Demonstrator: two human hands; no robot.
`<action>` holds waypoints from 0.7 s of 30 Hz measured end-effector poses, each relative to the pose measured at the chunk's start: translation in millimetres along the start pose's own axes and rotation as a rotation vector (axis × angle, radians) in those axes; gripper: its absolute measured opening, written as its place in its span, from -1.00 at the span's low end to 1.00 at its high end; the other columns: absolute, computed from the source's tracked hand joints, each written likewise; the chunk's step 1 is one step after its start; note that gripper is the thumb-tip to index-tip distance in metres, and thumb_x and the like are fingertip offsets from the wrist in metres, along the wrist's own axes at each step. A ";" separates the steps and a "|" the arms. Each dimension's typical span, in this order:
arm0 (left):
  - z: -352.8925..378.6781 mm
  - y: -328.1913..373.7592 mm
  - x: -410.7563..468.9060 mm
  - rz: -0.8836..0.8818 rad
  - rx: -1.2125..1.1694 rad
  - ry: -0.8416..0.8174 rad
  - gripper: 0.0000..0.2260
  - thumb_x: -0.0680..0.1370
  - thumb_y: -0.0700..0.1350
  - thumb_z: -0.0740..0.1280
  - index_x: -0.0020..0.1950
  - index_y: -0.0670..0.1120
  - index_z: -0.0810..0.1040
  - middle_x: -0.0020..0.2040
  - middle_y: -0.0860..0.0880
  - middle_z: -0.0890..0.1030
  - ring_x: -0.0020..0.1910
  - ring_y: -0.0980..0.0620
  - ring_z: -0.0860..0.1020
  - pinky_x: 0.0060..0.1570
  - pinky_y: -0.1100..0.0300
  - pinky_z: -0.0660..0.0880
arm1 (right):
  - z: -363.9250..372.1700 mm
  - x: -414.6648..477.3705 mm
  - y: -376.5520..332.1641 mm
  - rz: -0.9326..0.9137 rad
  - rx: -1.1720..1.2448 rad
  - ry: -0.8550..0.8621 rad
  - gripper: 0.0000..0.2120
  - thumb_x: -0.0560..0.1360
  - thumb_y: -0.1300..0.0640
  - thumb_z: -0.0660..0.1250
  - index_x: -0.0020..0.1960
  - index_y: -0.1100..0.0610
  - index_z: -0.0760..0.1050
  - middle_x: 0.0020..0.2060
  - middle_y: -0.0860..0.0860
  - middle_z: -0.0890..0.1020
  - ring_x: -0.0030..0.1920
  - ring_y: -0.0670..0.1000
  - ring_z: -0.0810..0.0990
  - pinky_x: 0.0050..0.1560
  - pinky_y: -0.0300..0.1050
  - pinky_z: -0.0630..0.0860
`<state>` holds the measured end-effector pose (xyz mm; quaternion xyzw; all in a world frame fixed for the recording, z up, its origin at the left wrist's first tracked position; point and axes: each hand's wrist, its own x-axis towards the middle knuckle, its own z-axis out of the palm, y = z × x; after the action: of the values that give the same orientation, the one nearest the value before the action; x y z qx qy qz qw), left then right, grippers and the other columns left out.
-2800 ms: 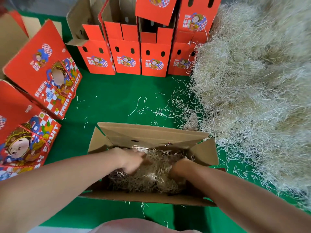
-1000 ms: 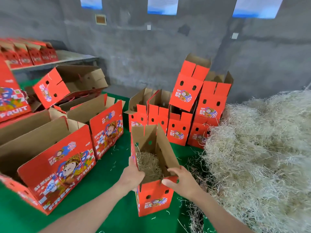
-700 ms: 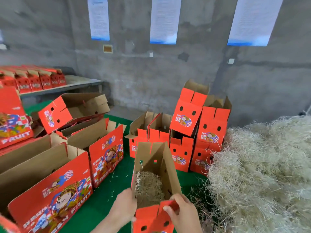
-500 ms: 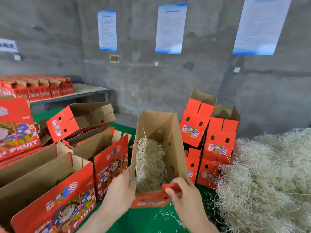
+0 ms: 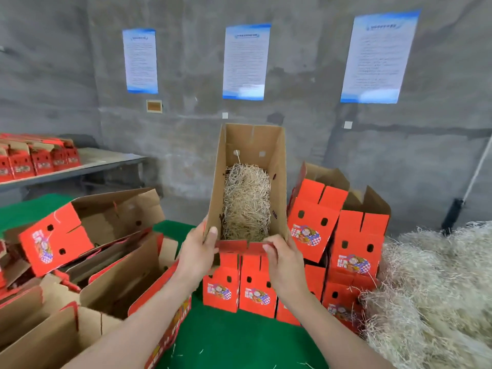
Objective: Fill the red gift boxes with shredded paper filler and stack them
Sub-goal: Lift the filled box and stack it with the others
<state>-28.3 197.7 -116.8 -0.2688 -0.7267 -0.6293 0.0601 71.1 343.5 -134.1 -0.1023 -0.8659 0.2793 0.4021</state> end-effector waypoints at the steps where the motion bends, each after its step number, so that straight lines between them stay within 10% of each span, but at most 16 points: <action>1: 2.9 -2.3 15.8 0.003 -0.018 -0.008 -0.65 0.64 -0.10 0.09 0.43 0.04 0.32 0.10 0.01 0.51 -0.03 0.07 0.53 -0.12 0.41 0.52 | 4.3 13.8 3.6 -0.002 -0.019 0.011 -0.88 0.56 0.26 0.23 -0.06 0.25 0.53 0.17 0.32 0.49 0.11 0.20 0.50 -0.12 -0.27 0.28; 5: 24.0 -5.1 83.8 -0.009 -0.085 -0.108 -0.61 0.64 -0.06 0.10 0.47 -0.04 0.26 -0.09 0.13 0.45 -0.11 0.12 0.49 -0.07 0.29 0.51 | 15.7 68.3 24.0 0.012 -0.101 0.085 -0.88 0.54 0.27 0.24 -0.05 0.28 0.54 0.13 0.32 0.52 0.22 0.26 0.44 -0.03 -0.19 0.30; 10: 61.7 -26.9 148.3 -0.240 -0.245 -0.395 -0.62 0.65 -0.01 0.06 0.47 -0.02 0.24 0.35 0.02 0.41 0.28 0.00 0.43 0.28 0.05 0.36 | 31.2 124.4 61.8 0.144 -0.227 0.126 -0.87 0.54 0.24 0.23 -0.01 0.27 0.53 0.08 0.24 0.54 0.18 0.25 0.47 -0.06 -0.07 0.30; 14: 81.5 -56.2 152.7 -0.382 -0.161 -0.546 -0.60 0.64 -0.05 0.11 0.49 0.05 0.21 0.17 0.13 0.46 0.06 0.10 0.46 0.00 0.18 0.40 | 52.2 143.0 81.8 0.406 -0.340 -0.045 -0.81 0.56 0.20 0.18 0.08 0.24 0.51 0.05 0.22 0.58 0.11 0.24 0.51 -0.01 -0.02 0.38; 21: 82.6 -92.9 147.0 -0.422 -0.105 -0.655 -0.56 0.64 0.00 0.12 0.51 0.01 0.17 0.50 -0.03 0.21 0.47 -0.04 0.19 0.41 0.03 0.12 | 63.8 148.7 93.5 0.510 -0.392 -0.100 -0.62 0.53 0.15 0.23 0.32 0.18 0.28 0.15 0.23 0.48 0.14 0.25 0.47 0.02 0.01 0.40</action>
<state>-175.6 316.3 -152.8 -0.3027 -0.7136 -0.5450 -0.3194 -78.9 454.6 -125.2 -0.3776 -0.8684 0.2035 0.2487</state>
